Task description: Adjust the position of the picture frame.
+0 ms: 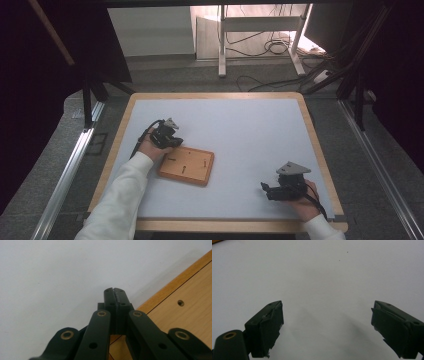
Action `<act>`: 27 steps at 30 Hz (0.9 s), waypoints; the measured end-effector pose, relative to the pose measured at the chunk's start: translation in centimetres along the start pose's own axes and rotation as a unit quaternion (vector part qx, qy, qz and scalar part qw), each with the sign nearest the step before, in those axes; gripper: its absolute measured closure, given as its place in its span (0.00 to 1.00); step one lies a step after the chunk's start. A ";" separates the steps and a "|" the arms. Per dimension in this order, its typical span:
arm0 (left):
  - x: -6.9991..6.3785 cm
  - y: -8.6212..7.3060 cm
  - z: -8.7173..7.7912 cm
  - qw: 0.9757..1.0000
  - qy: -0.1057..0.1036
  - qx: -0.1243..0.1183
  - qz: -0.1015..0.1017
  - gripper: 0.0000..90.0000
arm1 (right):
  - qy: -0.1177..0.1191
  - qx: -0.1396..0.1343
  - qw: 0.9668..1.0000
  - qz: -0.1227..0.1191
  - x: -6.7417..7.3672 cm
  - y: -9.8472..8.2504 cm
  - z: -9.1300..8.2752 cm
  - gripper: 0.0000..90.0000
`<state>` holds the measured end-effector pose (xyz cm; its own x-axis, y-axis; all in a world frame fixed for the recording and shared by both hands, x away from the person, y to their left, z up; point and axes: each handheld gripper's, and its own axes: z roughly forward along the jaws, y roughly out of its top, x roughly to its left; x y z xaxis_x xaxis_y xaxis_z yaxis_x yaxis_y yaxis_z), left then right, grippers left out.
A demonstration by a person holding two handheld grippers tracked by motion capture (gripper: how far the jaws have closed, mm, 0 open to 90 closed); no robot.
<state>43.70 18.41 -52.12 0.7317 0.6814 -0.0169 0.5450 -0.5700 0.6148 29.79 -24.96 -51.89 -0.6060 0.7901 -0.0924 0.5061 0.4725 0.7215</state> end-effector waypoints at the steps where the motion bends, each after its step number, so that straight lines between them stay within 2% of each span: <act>1: 0.0 0.0 0.0 1.000 -0.001 -0.001 -0.002 1.00 | 0.000 0.001 1.000 0.000 0.0 0.0 0.0 0.12; 5: 0.0 -0.1 0.0 1.000 -0.001 -0.002 -0.001 1.00 | 0.000 0.002 1.000 -0.002 -0.1 0.0 0.1 0.12; 16: -0.2 -0.7 -0.4 1.000 -0.016 -0.001 -0.003 1.00 | 0.000 0.004 1.000 0.001 -0.1 -0.1 0.0 0.12; 27: -1.1 -1.9 -1.2 1.000 -0.030 -0.003 0.003 1.00 | 0.000 0.008 1.000 -0.001 -0.1 -0.1 0.0 0.12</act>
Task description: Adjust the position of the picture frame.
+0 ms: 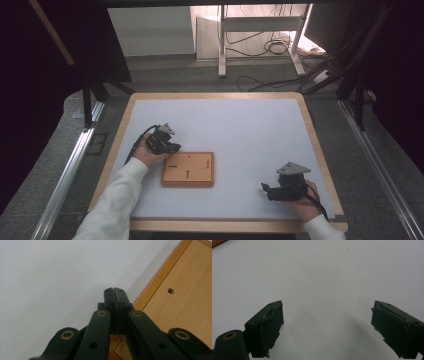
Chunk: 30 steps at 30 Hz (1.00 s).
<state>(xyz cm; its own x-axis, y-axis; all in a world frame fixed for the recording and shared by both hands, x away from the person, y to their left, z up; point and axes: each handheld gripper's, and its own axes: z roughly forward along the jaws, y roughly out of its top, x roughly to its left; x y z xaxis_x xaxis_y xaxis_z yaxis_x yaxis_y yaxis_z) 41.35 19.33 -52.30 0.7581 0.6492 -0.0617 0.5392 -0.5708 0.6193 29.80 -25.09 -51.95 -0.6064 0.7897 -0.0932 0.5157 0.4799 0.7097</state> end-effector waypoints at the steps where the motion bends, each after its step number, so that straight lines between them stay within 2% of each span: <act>1: -0.1 -0.1 -0.1 1.000 -0.002 0.001 0.001 1.00 | 0.000 -0.001 1.000 0.000 0.0 0.0 0.0 0.12; 14: -2.0 -1.8 -1.0 1.000 -0.015 -0.009 0.003 1.00 | 0.000 0.000 1.000 0.002 0.0 0.0 0.1 0.12; 21: -3.5 -2.9 -1.1 1.000 -0.029 -0.007 0.005 1.00 | 0.000 0.001 1.000 0.002 0.1 0.0 0.1 0.12; 30: -4.9 -3.5 -1.4 0.999 -0.036 -0.009 0.010 1.00 | -0.001 0.000 1.000 0.002 0.1 0.0 0.1 0.12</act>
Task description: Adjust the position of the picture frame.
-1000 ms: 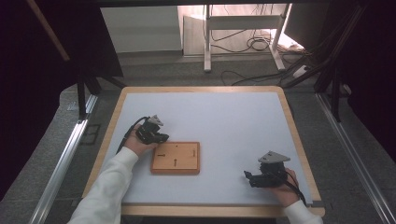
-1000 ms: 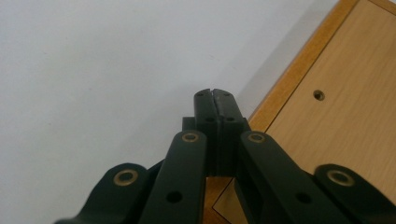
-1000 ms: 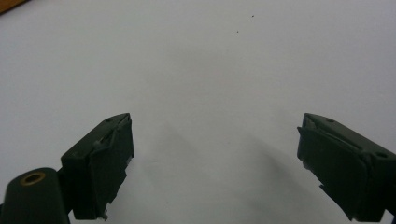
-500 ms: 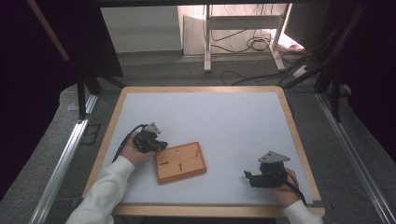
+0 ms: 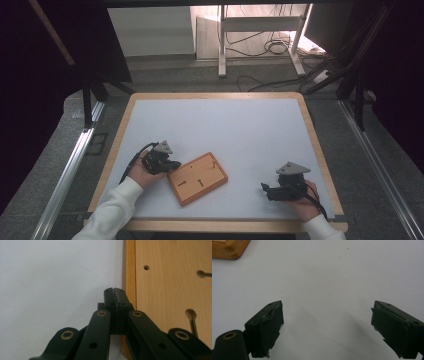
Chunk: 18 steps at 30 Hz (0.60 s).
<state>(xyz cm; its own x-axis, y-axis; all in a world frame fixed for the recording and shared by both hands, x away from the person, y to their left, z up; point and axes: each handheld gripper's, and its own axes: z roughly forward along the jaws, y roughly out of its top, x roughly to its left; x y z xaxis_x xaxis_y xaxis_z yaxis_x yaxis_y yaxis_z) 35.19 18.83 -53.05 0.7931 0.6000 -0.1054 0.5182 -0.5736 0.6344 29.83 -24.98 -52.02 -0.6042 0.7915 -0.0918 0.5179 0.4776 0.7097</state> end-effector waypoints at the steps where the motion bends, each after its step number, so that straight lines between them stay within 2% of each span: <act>1: 0.0 0.0 0.0 1.000 0.000 0.000 0.000 1.00 | 0.000 0.000 1.000 0.000 0.0 0.0 0.0 0.12; 18: -2.5 -0.6 0.0 1.000 -0.022 -0.006 -0.013 1.00 | 0.000 0.000 1.000 -0.001 0.0 0.0 0.0 0.12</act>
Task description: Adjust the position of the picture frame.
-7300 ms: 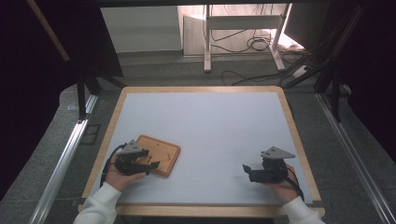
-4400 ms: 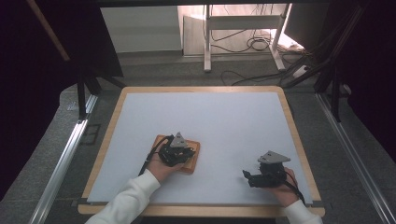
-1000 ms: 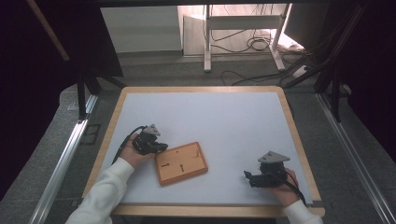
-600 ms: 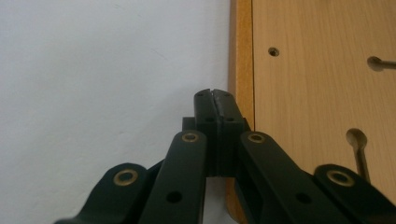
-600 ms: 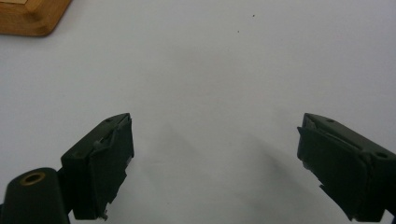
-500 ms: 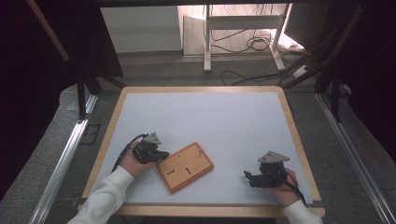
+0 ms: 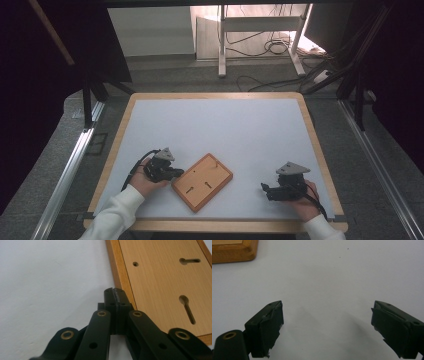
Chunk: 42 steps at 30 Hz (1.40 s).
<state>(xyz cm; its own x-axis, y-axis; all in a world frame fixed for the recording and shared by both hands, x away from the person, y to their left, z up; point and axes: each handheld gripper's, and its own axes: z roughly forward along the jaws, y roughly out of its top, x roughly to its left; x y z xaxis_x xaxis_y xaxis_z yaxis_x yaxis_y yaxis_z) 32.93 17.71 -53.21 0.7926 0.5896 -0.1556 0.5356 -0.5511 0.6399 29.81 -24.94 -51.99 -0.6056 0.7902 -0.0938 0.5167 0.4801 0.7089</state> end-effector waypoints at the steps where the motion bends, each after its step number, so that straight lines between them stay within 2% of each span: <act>1: -0.1 0.0 0.0 1.000 -0.001 0.000 0.000 1.00 | 0.000 0.000 1.000 0.000 0.0 0.0 0.0 0.12; 9: -0.1 -0.1 0.0 1.000 -0.007 -0.009 -0.005 1.00 | 0.004 -0.005 1.000 -0.002 0.0 0.0 0.0 0.12; 10: -0.2 -0.1 -0.1 1.000 0.007 -0.015 -0.002 1.00 | 0.004 -0.006 1.000 0.001 0.0 0.0 -0.1 0.12; 12: -0.2 -0.1 -0.3 1.000 0.013 -0.020 -0.003 1.00 | 0.005 -0.007 1.000 0.001 0.1 0.0 -0.1 0.12; 14: 0.1 -0.3 -1.2 0.999 0.031 -0.041 -0.014 0.99 | 0.010 -0.014 1.000 0.000 0.2 0.1 -0.2 0.15; 16: 0.2 -0.4 -1.5 0.998 0.037 -0.049 -0.020 0.88 | 0.014 -0.017 1.000 -0.001 0.2 0.1 -0.3 0.16; 17: 0.3 -0.6 -1.8 0.997 0.047 -0.062 -0.028 0.88 | 0.016 -0.021 1.000 -0.001 0.2 0.2 -0.3 0.17; 18: 0.4 -0.8 -2.1 0.995 0.054 -0.071 -0.034 0.81 | 0.018 -0.023 1.000 -0.001 0.3 0.2 -0.4 0.18; 19: 0.4 -1.1 -2.6 0.993 0.058 -0.092 -0.038 0.61 | 0.026 -0.027 0.999 0.005 0.2 0.3 -0.5 0.21; 22: 0.3 -1.2 -3.0 0.992 0.062 -0.100 -0.045 0.43 | 0.042 -0.027 0.999 0.009 0.2 0.3 -0.5 0.25; 24: 0.2 -1.3 -3.2 0.992 0.057 -0.104 -0.050 0.37 | 0.050 -0.025 0.998 0.008 0.3 0.3 -0.4 0.27; 28: 0.2 -1.6 -3.2 0.992 0.050 -0.102 -0.062 0.34 | 0.059 -0.020 0.998 0.011 0.4 0.4 -0.4 0.31; 29: 0.2 -1.7 -3.2 0.992 0.050 -0.101 -0.062 0.34 | 0.063 -0.017 0.998 0.020 0.4 0.5 -0.4 0.36; 33: 0.3 -1.8 -3.1 0.992 0.053 -0.098 -0.065 0.33 | 0.069 -0.011 0.997 0.019 0.7 0.6 -0.7 0.55; 36: 0.4 -1.9 -3.1 0.991 0.055 -0.099 -0.066 0.33 | 0.076 -0.014 0.997 0.010 1.0 0.7 -0.9 0.78; 37: 0.4 -1.9 -3.1 0.991 0.055 -0.099 -0.066 0.33 | 0.076 -0.014 0.997 0.010 1.0 0.7 -0.9 0.78; 38: 0.4 -1.9 -3.1 0.991 0.056 -0.100 -0.067 0.33 | 0.090 -0.017 0.996 0.003 1.4 0.9 -0.9 0.92; 40: 0.5 -1.9 -3.1 0.991 0.057 -0.100 -0.067 0.33 | 0.100 -0.016 0.995 -0.007 1.9 1.0 -0.7 0.98; 42: 0.5 -1.9 -3.1 0.991 0.058 -0.100 -0.067 0.33 | 0.104 -0.015 0.994 -0.012 2.2 1.2 -0.4 0.99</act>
<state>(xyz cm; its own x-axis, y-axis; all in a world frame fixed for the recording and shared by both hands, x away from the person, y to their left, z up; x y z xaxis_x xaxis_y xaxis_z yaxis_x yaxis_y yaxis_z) 31.39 20.93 -52.15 0.6736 0.7194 -0.1694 0.5562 -0.3425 0.7572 28.80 -22.77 -51.07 -0.7306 0.6820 0.0340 0.4849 0.4832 0.7290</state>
